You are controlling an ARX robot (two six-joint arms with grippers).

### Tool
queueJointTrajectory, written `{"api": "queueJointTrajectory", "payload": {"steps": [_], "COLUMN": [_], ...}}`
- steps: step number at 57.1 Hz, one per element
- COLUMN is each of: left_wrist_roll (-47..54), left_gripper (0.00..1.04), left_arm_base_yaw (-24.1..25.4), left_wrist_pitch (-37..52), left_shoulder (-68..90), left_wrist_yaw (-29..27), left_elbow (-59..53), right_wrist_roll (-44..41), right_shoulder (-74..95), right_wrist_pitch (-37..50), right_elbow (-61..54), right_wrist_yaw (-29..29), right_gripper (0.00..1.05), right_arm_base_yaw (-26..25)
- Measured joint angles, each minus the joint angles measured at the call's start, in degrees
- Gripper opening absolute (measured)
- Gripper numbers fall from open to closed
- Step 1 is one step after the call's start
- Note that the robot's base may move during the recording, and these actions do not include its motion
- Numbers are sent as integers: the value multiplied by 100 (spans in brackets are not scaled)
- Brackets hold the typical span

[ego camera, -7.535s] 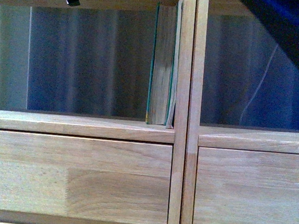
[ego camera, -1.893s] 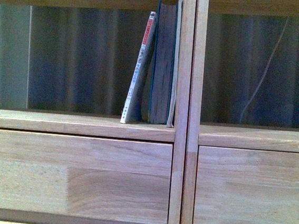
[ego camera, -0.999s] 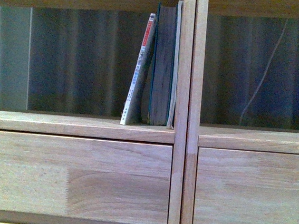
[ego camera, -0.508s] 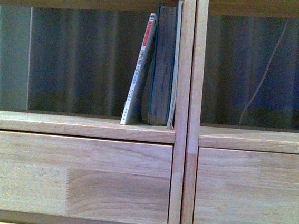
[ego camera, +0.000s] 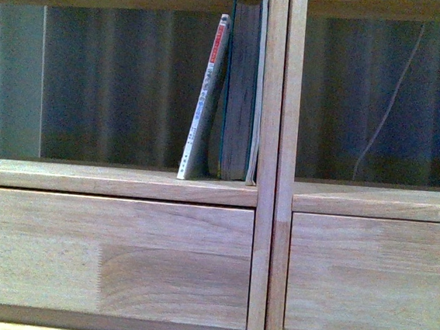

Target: Organize books on shelf

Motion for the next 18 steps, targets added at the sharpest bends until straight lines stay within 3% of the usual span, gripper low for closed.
{"api": "queueJointTrajectory", "payload": {"steps": [9, 10, 18], "left_wrist_roll": [2, 0, 0], "left_gripper": [99, 98, 97], "left_arm_base_yaw": [0, 0, 0], "left_wrist_pitch": [0, 0, 0], "left_shoulder": [0, 0, 0], "left_wrist_yaw": [0, 2, 0], "left_elbow": [0, 0, 0], "right_wrist_roll": [-2, 0, 0], "right_shoulder": [-2, 0, -2], "right_wrist_pitch": [0, 0, 0], "right_elbow": [0, 0, 0], "right_wrist_yaw": [0, 0, 0], "right_gripper": [95, 99, 98], "right_arm_base_yaw": [0, 0, 0]}}
